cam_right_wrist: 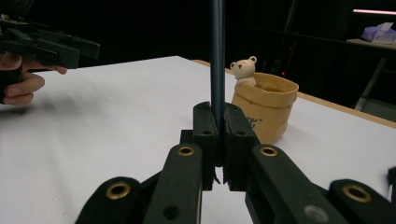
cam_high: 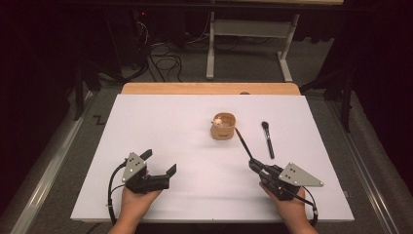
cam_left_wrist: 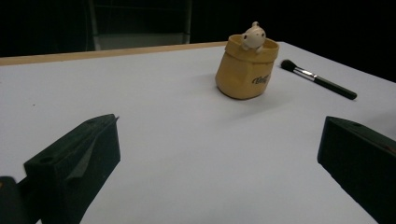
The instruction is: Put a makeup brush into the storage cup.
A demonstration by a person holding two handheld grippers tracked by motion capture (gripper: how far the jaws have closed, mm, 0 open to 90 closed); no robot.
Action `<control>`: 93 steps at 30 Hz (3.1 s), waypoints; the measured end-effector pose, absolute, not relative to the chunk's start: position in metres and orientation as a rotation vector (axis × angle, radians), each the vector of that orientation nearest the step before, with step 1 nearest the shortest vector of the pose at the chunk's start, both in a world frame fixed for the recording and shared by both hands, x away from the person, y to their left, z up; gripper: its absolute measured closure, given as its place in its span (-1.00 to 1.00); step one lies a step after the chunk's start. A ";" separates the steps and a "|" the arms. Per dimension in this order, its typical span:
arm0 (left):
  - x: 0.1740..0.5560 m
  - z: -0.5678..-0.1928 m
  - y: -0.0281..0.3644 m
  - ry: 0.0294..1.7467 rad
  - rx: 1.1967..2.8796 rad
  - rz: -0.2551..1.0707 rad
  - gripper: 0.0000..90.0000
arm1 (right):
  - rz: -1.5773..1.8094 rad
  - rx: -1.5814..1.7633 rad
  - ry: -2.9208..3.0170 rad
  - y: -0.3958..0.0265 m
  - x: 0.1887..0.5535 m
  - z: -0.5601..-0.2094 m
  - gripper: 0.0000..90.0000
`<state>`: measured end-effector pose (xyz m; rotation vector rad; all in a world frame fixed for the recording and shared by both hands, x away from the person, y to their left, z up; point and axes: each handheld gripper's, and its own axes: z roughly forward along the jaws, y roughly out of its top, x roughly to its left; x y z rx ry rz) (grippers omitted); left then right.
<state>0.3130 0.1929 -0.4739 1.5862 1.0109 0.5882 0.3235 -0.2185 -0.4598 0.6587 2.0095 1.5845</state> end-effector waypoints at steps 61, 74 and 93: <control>0.325 -0.447 0.106 0.864 1.613 0.393 -0.73 | 1.543 0.574 2.139 -0.183 0.323 -0.473 0.93; 0.328 -0.440 0.099 0.827 1.588 0.308 -0.55 | 1.540 0.546 2.152 -0.178 0.324 -0.474 0.93; 0.334 -0.438 0.100 0.787 1.502 0.147 0.01 | 1.530 0.516 2.170 -0.175 0.322 -0.475 0.93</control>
